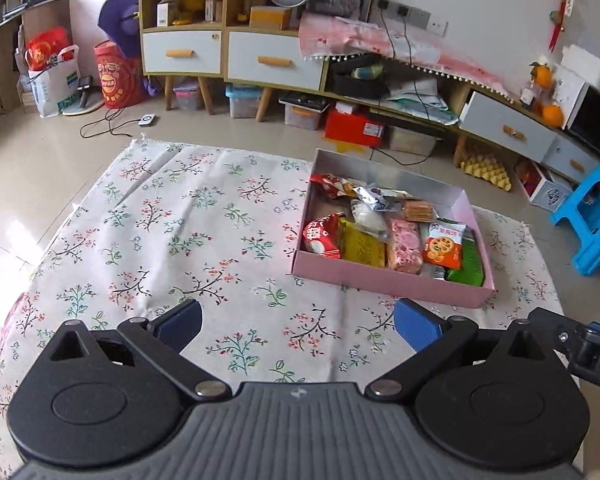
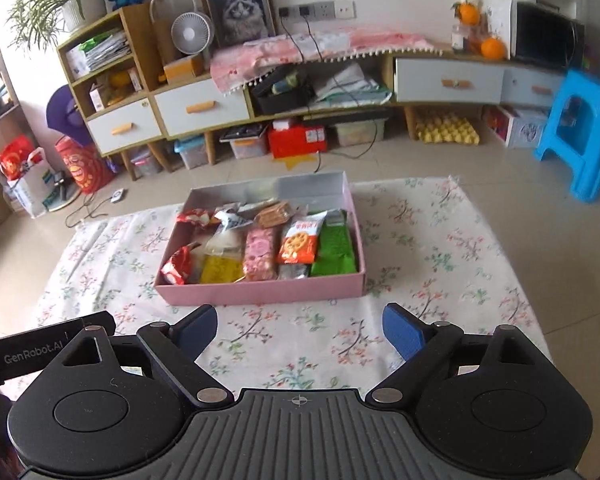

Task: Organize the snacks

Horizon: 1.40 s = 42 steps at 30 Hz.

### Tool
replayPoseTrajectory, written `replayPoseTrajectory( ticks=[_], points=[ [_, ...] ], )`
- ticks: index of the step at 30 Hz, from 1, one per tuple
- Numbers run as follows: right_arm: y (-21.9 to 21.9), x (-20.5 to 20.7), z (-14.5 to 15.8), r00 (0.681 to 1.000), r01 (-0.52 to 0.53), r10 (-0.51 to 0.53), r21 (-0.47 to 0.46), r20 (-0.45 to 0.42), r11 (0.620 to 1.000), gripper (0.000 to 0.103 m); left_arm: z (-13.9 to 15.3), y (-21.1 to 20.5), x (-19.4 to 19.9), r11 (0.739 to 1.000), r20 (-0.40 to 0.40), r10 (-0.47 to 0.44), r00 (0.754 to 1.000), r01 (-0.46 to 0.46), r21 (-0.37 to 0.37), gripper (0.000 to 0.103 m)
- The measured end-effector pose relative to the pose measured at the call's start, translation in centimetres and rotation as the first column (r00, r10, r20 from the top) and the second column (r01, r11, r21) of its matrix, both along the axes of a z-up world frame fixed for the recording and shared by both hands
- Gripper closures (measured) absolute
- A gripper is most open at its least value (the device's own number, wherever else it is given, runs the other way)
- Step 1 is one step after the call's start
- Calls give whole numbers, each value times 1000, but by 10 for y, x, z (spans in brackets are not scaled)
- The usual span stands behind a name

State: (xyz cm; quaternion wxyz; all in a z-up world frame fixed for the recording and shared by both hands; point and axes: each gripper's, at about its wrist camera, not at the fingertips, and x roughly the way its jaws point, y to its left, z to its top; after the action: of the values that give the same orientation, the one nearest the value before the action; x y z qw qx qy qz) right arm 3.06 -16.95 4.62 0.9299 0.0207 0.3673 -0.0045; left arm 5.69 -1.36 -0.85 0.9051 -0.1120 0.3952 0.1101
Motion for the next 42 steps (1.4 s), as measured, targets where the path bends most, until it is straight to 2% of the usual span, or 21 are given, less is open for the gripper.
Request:
replayPoseTrajectory(
  ticks=[5,14,29,42],
  points=[
    [-1,4,-3,1000,2,-3,-25,-14,1000,11,1,-4,-7,999,23,16,1000,-17,43,1],
    [7,4,-4,1000,-9,8,-62,-9,998,9,2,-11,-6,994,20,-23,1000,21,105,0],
    [10,4,-6,1000,-18,17,-91,-18,996,8,-1,-17,-3,992,-20,-59,998,61,106,0],
    [16,3,-8,1000,-22,20,-158,-11,987,7,-2,-19,-2,991,-31,-75,997,77,105,0]
  ],
)
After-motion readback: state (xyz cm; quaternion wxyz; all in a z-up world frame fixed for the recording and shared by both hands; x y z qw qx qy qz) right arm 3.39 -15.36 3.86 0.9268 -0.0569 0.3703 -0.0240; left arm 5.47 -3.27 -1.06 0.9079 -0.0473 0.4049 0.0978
